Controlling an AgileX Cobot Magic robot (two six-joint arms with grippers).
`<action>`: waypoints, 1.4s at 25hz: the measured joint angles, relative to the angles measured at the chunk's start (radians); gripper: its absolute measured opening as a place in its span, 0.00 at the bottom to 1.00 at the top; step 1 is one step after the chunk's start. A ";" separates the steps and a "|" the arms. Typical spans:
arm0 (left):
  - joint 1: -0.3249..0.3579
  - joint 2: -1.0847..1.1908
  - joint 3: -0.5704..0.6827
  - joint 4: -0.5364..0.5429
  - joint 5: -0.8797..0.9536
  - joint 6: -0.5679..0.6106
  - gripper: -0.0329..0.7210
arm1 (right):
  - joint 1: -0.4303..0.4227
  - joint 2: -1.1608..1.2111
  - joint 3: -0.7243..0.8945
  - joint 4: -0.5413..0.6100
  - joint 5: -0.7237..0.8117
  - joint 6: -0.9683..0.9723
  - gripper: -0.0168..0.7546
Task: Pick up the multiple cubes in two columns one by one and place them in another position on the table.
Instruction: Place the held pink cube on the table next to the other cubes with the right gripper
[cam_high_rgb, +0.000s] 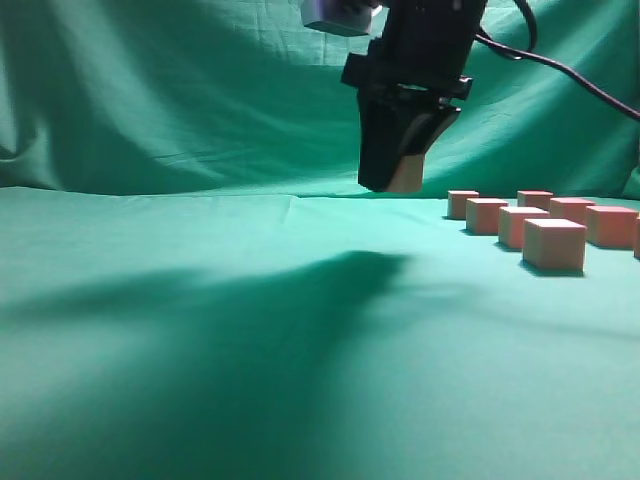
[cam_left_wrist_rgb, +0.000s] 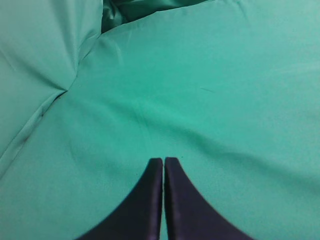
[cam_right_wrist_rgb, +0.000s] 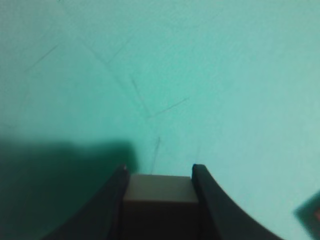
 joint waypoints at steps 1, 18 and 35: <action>0.000 0.000 0.000 0.000 0.000 0.000 0.04 | 0.000 0.005 0.000 0.000 -0.020 0.000 0.35; 0.000 0.000 0.000 0.000 0.000 0.000 0.04 | 0.000 0.085 -0.004 0.000 -0.107 -0.002 0.35; 0.000 0.000 0.000 0.000 0.000 0.000 0.04 | 0.000 0.114 -0.006 0.000 -0.078 0.032 0.35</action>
